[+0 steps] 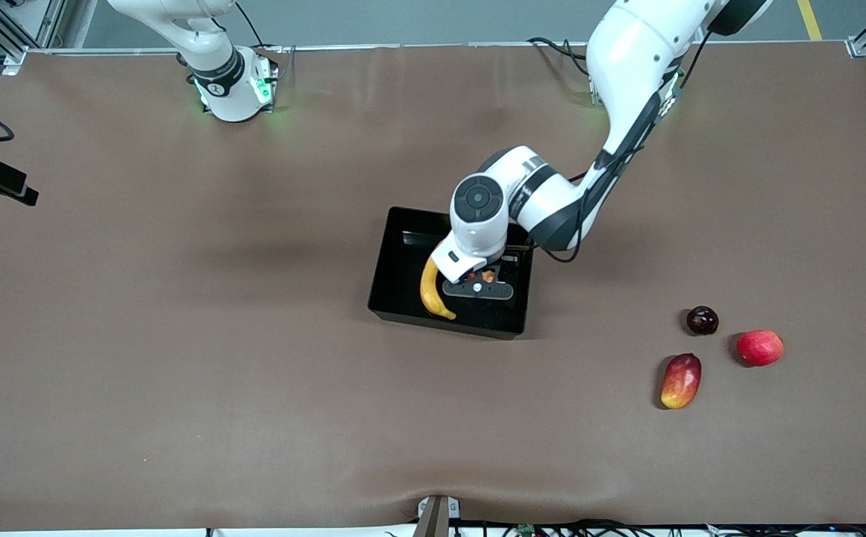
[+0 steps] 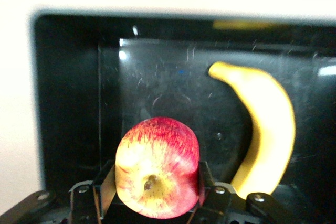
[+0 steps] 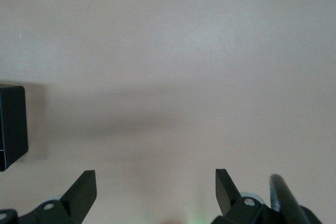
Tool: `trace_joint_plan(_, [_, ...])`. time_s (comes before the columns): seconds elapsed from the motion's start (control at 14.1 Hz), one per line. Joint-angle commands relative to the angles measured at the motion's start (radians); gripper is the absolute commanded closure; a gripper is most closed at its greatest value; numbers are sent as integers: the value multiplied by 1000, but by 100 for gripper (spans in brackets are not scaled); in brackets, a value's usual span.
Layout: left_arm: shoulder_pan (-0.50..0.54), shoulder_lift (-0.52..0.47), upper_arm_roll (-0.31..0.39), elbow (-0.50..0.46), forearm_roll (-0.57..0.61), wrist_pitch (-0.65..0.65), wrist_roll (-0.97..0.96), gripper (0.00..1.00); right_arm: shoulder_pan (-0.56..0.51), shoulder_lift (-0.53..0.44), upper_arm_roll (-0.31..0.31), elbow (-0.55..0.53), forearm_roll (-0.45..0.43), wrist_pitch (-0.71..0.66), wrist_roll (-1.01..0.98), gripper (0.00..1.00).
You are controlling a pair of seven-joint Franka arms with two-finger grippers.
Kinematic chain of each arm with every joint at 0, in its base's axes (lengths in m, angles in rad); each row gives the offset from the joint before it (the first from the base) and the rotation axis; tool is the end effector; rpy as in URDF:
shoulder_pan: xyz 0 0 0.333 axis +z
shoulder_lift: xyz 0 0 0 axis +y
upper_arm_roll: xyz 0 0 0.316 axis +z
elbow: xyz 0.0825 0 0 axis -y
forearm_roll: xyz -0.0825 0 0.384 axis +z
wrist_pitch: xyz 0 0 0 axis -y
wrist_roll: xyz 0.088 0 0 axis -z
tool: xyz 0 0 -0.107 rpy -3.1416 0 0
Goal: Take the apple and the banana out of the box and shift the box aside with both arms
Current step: 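Lower the left gripper and grasp the red apple, then carry the apple with the left gripper beside the mango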
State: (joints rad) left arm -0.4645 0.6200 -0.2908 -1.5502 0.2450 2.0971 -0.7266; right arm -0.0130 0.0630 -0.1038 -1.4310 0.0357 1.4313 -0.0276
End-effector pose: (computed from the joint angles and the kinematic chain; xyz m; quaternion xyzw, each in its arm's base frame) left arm 0.5343 -0.4461 0.2944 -0.9981 0.0546 0.0022 0.0293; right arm 0.5567 -0.0589 0.6428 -0.9985 0.0426 0.0301 0.0167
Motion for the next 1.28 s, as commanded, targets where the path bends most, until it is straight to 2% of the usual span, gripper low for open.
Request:
trace_joint_plan(0.0, [9,-78,-2,50,16,-96,9,100,-19,4,12,7,7,-2,8,0])
trace_joint_plan(0.21, [39,-111,4,153,17,-231,61,100,-19,4,12,7,7,-2,8,0])
trace_joint_plan(0.5, [199,-181,-4,151,-3,-261,316,100,-22,4,12,7,10,-2,8,0])
trace_joint_plan(0.99, [466,-145,2,150,-6,-249,683,100,-22,29,12,11,10,14,6,0])
trace_joint_plan(1.21, [585,-93,2,150,-3,-154,879,100,-22,59,12,7,16,86,8,0])
